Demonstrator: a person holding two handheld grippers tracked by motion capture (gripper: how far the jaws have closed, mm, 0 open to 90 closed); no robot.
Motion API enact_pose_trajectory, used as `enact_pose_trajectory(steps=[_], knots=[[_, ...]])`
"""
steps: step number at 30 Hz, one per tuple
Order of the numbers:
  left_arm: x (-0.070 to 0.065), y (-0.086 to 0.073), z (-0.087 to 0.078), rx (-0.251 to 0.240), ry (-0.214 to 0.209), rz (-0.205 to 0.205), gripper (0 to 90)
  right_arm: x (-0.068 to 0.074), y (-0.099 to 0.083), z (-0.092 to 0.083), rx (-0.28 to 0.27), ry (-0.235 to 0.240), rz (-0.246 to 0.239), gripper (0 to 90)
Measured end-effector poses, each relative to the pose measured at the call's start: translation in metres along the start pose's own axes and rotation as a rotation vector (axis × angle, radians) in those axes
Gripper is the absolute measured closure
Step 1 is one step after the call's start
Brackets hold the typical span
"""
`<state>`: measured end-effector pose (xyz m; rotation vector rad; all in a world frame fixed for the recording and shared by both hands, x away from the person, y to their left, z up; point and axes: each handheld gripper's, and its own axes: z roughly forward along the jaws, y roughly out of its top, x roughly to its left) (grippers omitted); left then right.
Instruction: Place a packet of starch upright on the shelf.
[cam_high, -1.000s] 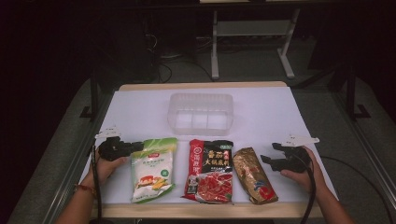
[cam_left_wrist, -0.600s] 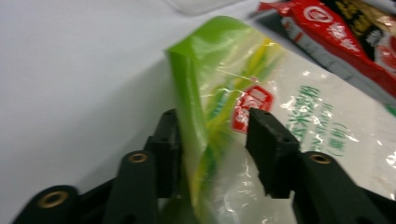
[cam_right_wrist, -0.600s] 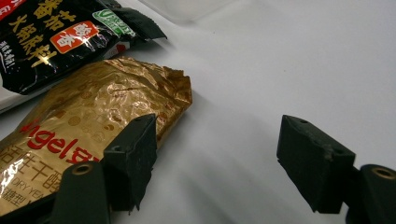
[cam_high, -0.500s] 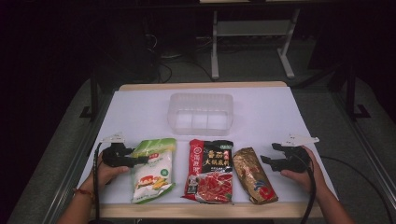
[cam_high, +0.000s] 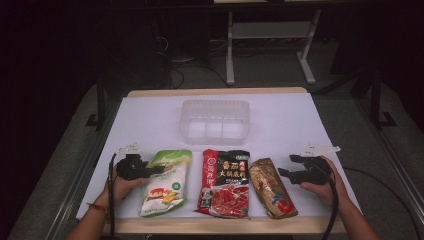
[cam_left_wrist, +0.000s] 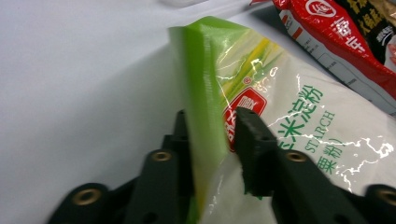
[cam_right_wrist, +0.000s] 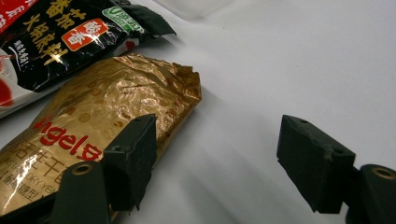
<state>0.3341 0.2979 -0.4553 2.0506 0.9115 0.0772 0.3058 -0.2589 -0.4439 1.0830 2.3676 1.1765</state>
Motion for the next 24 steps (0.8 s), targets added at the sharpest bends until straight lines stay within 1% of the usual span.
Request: enact_pose_trajectory(steps=[1,2,3,4,5,7,8,10,11,12,14,17,18,20,21,24], knots=[[-0.001,0.000,0.000,0.007,0.001,0.009,76.0,0.000,0.000,0.000,0.000,-0.001,-0.002,27.9],[-0.002,0.000,0.001,0.006,0.002,0.007,81.2,-0.001,0.000,-0.001,0.002,-0.003,0.000,27.9],[-0.002,0.000,0.001,0.006,0.005,0.004,81.2,-0.001,0.000,-0.001,0.002,-0.003,0.000,27.9],[-0.002,0.001,0.001,0.004,0.010,0.007,85.5,-0.001,0.000,-0.001,0.001,-0.007,0.003,27.9],[-0.003,0.001,0.001,0.000,0.015,0.010,85.5,-0.001,0.000,-0.001,0.001,-0.007,0.003,27.9],[-0.004,0.001,0.000,-0.007,0.017,0.015,89.2,-0.002,0.000,-0.001,0.000,-0.008,0.005,28.0],[-0.004,0.001,0.000,-0.009,0.018,0.020,89.4,-0.002,0.000,-0.001,-0.001,-0.009,0.004,28.0],[-0.004,0.001,-0.001,-0.015,0.016,0.015,89.5,-0.003,0.000,-0.001,-0.002,-0.012,0.006,27.9],[-0.004,0.002,-0.003,-0.024,0.011,0.012,89.6,-0.004,0.000,-0.001,-0.006,-0.012,0.007,27.9],[-0.004,0.002,-0.004,-0.034,0.008,0.019,89.6,-0.004,0.001,-0.001,-0.007,-0.014,0.009,28.0],[-0.004,0.002,-0.007,-0.059,0.003,0.018,89.6,-0.005,0.001,0.000,-0.009,-0.014,0.014,28.0],[-0.006,0.002,-0.012,-0.081,0.017,0.027,89.7,-0.006,0.002,0.000,-0.010,-0.017,0.015,28.0],[-0.007,0.002,-0.014,-0.088,0.015,0.035,89.6,-0.006,0.003,0.000,-0.011,-0.017,0.019,28.0],[-0.009,0.003,-0.020,-0.130,0.005,0.030,89.7,-0.007,0.004,0.001,-0.013,-0.018,0.019,28.0],[-0.010,0.004,-0.023,-0.140,0.003,0.032,89.7,-0.007,0.004,0.001,-0.013,-0.018,0.019,28.0],[-0.015,0.006,-0.033,-0.191,-0.010,0.028,89.8,-0.007,0.005,0.001,-0.018,-0.017,0.023,28.1]])
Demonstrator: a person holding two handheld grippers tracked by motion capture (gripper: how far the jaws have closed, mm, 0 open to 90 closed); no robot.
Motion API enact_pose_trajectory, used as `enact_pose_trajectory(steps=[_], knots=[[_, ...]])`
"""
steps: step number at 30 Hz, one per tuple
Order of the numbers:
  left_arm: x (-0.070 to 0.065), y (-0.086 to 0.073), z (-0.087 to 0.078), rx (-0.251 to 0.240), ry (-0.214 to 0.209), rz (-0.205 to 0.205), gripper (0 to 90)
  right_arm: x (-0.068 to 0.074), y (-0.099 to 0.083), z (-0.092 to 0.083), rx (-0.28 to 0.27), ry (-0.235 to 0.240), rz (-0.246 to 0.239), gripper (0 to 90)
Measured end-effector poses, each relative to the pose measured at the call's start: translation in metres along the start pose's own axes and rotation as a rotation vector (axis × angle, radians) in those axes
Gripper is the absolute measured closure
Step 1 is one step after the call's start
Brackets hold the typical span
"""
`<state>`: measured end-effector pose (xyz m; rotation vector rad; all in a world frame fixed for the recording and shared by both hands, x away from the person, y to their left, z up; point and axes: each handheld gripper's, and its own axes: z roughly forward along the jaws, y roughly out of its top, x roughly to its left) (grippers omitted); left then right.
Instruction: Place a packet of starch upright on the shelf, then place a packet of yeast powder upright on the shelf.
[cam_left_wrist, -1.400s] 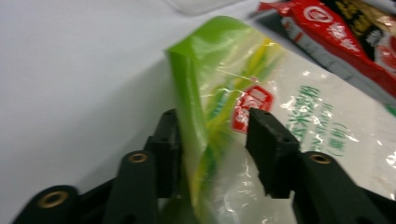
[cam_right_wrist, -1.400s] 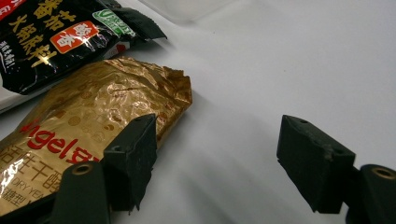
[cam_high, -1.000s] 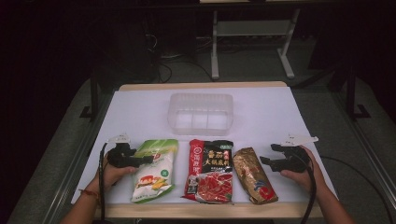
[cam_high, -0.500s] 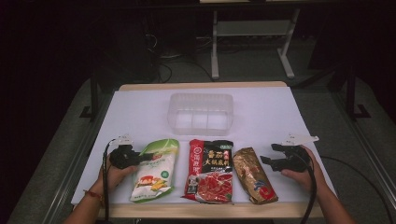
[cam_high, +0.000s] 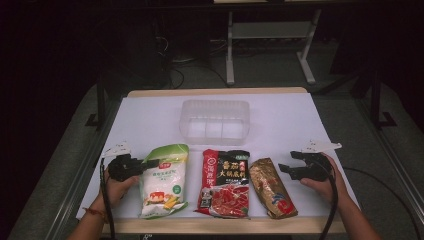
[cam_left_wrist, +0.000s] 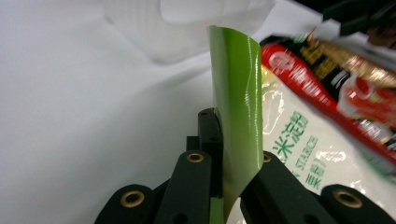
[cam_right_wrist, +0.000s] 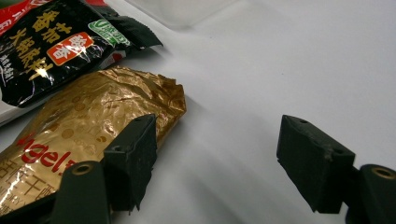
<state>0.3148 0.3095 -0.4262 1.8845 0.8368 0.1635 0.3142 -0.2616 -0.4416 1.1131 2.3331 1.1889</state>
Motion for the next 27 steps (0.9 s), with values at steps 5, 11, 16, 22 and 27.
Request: enact_pose_trajectory(steps=[5,11,16,22,27], knots=[[-0.009,0.007,-0.011,-0.071,-0.025,-0.017,89.8,-0.002,0.001,0.000,-0.004,-0.002,0.003,28.1],[-0.024,0.015,-0.023,-0.149,-0.065,-0.009,89.8,-0.004,0.002,-0.002,-0.022,-0.010,0.012,28.3],[-0.041,0.022,-0.036,-0.243,-0.038,0.013,89.9,-0.005,0.002,-0.002,-0.022,-0.015,0.020,28.3],[-0.061,0.029,-0.046,-0.308,-0.098,0.054,89.9,-0.007,0.000,-0.004,-0.025,-0.021,0.028,28.6],[-0.069,0.032,-0.044,-0.333,-0.137,0.047,89.9,-0.008,-0.001,-0.004,-0.021,-0.026,0.030,28.4]])
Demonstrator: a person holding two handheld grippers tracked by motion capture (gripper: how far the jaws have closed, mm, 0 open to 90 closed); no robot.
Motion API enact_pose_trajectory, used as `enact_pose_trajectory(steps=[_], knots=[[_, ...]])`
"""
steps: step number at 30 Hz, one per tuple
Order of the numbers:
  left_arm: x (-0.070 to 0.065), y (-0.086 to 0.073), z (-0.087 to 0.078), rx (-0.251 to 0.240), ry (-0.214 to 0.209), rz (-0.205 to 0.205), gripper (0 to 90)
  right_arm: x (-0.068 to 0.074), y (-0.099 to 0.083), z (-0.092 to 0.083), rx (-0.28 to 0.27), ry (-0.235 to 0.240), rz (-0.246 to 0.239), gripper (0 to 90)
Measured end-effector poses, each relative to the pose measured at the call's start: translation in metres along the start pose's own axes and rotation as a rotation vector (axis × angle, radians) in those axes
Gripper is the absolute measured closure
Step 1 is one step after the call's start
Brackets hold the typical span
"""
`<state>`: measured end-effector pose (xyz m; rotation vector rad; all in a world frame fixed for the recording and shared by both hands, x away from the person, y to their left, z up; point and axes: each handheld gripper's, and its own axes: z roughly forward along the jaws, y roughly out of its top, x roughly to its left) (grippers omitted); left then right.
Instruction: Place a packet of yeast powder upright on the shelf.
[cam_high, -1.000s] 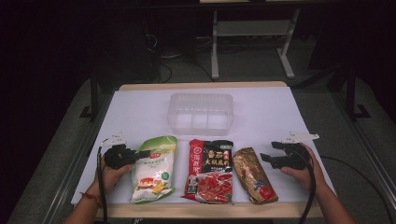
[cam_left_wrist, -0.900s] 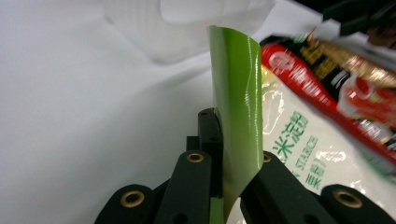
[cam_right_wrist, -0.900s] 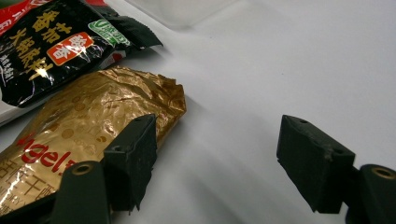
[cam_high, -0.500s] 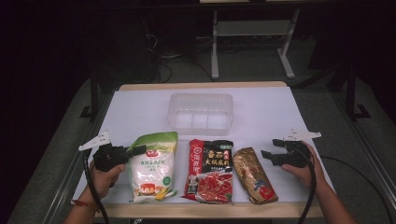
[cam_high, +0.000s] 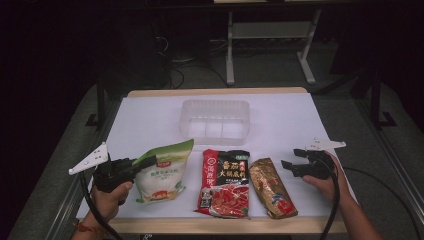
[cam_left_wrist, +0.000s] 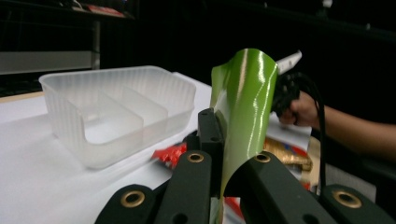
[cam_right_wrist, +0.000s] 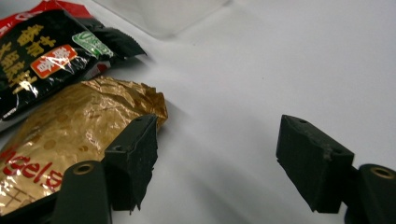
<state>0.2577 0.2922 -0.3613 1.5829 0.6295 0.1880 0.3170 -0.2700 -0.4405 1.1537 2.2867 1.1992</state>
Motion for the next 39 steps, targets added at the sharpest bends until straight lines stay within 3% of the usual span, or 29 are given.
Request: enact_pose_trajectory(steps=[6,19,22,29,39], knots=[[-0.003,0.005,0.008,-0.026,-0.010,-0.019,89.9,-0.002,-0.004,-0.002,0.002,-0.009,0.002,28.3],[-0.007,0.030,0.013,-0.109,0.026,0.000,89.9,0.000,-0.004,-0.009,-0.028,-0.023,0.009,28.4],[-0.003,0.036,0.016,-0.133,0.043,-0.017,89.9,0.001,-0.003,-0.010,-0.032,-0.026,0.009,28.4],[0.003,0.052,0.023,-0.160,0.058,-0.011,89.9,0.000,-0.003,-0.010,-0.029,-0.029,0.015,28.4],[0.015,0.071,0.050,-0.177,0.081,-0.017,89.9,-0.001,-0.004,-0.009,-0.029,-0.032,0.014,28.4]])
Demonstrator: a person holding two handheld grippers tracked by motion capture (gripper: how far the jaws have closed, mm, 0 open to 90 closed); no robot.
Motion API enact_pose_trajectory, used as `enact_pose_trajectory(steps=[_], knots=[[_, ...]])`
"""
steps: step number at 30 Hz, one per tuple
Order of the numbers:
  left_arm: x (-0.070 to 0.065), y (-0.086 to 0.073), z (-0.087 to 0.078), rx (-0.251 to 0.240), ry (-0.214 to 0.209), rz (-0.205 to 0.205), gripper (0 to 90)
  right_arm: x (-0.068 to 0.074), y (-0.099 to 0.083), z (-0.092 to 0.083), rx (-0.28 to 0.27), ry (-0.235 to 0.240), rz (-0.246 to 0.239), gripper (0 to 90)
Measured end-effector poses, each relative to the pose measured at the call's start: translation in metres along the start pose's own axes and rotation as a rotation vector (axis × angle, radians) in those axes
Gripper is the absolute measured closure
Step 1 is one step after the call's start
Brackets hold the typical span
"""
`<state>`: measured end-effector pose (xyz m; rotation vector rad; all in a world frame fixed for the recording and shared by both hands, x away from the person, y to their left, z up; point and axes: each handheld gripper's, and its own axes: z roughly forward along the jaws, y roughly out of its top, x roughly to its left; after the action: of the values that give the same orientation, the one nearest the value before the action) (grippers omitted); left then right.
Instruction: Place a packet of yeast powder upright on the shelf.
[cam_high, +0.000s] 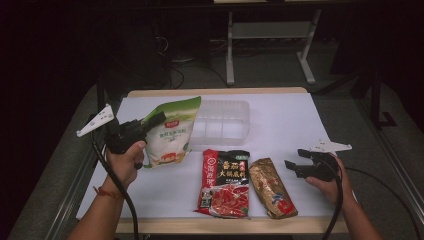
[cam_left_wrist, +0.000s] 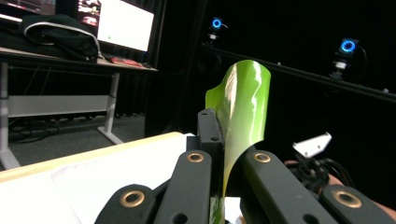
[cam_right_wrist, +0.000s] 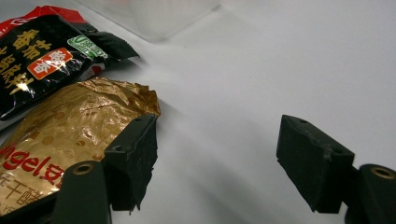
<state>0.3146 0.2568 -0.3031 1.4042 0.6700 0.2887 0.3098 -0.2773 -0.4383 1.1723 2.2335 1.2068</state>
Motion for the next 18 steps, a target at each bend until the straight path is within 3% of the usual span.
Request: enact_pose_trajectory(steps=[6,8,18], knots=[[0.007,0.007,0.019,-0.001,0.029,0.009,89.8,-0.001,-0.001,-0.001,0.000,0.001,0.004,28.3],[0.011,0.008,0.026,-0.004,0.033,-0.005,89.8,-0.001,-0.002,-0.001,0.001,-0.002,0.006,28.3],[0.029,0.015,0.065,-0.019,0.108,-0.009,89.8,-0.002,-0.002,-0.002,0.001,-0.004,0.003,28.3]])
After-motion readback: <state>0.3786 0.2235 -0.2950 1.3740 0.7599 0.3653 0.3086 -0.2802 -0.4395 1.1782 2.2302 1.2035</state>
